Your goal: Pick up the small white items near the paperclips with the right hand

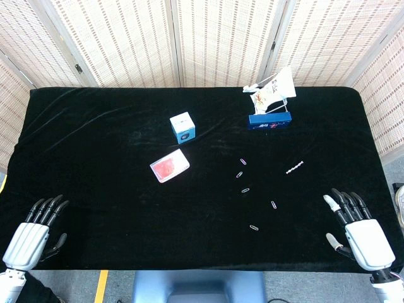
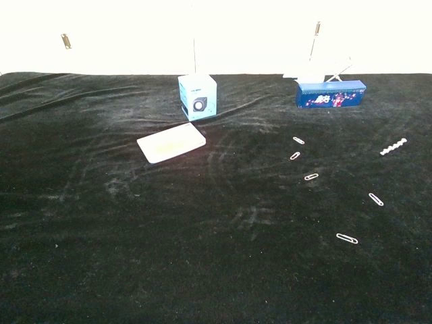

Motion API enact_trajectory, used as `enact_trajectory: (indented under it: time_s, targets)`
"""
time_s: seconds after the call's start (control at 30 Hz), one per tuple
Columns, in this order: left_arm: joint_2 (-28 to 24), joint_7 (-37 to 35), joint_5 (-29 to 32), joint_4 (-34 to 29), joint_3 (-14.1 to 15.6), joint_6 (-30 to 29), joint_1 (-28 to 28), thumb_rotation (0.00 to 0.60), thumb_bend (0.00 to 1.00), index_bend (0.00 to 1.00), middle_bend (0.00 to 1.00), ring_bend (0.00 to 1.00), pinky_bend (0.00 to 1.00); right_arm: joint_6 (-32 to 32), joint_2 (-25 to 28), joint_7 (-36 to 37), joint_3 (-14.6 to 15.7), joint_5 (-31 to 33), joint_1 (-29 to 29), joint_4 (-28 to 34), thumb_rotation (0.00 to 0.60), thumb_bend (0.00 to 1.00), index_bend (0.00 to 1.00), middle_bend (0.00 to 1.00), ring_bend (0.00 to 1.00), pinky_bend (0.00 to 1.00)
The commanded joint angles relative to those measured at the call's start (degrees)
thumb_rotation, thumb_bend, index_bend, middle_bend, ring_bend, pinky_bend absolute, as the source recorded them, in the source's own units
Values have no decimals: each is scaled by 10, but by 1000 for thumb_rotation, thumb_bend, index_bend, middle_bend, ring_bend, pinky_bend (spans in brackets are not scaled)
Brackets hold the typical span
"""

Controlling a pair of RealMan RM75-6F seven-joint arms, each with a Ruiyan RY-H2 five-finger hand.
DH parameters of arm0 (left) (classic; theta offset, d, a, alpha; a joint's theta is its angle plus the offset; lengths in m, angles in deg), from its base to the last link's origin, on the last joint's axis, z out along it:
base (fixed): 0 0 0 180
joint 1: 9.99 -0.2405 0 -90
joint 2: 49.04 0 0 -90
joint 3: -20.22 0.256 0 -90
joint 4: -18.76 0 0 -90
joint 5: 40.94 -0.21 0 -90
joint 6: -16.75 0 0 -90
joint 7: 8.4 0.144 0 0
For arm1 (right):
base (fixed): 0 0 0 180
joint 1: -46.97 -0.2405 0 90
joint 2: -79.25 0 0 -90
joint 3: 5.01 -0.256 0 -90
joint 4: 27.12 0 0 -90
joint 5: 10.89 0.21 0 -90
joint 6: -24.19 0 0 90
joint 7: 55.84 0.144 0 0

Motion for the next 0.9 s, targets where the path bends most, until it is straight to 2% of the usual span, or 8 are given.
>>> enact_trajectory:
  time_s: [0.03,0.33,0.43,0.57,0.7,0.9]
  targets:
    - [0,-1,0,1,0,0,0,600,487,0,0,0,0,1,0,0,0,0,0,0,600,307,49,0,0,0]
    - [1,2,0,1,0,3,1,600,486,0,0,0,0,-14,3,12,-7,18,-8,-2,600,308,48,0,0,0]
    - [1,1,3,1,0,3,0,600,487,0,0,0,0,-32,0,42,-11,15,-25,-13,600,307,66,0,0,0]
    - [-1,-3,6,1,-2,4,1,600,487,0,0,0,0,-81,-4,53,-29,37,-61,-37,600,308,188,0,0,0]
    - [-2,-5,11,2,-4,7,2,600,487,0,0,0,0,-138,-14,55,-54,67,-104,-50,600,307,263,0,0,0]
    - [-5,-12,5,1,-2,-1,-2,600,486,0,0,0,0,-189,-80,12,-91,118,-153,-117,600,308,395,0,0,0]
